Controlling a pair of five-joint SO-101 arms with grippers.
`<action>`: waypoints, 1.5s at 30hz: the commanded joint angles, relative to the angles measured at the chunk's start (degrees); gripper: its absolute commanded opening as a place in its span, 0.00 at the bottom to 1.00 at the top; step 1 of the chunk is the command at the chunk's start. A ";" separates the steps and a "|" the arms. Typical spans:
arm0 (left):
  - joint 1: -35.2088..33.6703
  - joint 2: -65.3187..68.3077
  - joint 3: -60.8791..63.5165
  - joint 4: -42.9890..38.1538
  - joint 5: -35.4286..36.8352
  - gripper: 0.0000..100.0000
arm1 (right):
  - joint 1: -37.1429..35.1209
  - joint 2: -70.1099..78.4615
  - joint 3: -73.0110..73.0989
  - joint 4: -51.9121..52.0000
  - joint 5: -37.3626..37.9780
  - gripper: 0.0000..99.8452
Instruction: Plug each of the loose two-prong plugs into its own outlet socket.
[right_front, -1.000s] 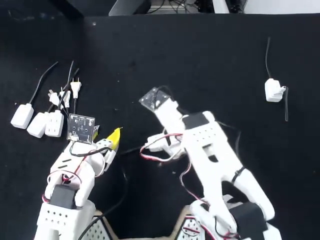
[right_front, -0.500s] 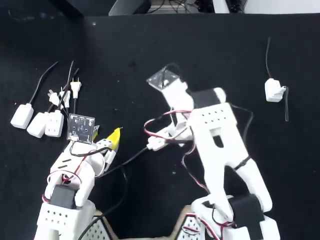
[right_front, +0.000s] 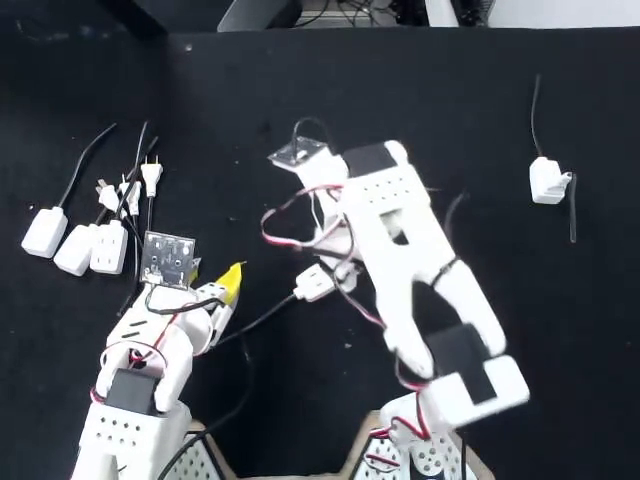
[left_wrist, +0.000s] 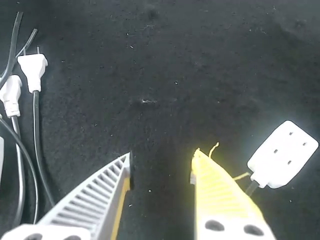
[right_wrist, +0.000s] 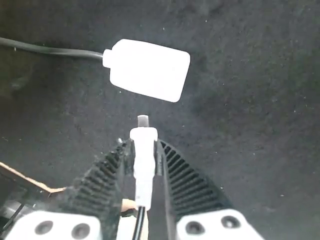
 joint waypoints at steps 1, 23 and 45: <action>0.13 -0.53 -0.75 -1.23 0.00 0.20 | 0.44 3.03 -7.87 2.99 -0.53 0.01; 0.13 -0.53 -0.84 -1.23 0.00 0.20 | 1.85 15.60 -19.82 6.51 -0.53 0.01; 0.13 -0.53 -0.84 -1.23 -0.09 0.20 | 2.46 20.35 -24.84 7.12 -4.13 0.01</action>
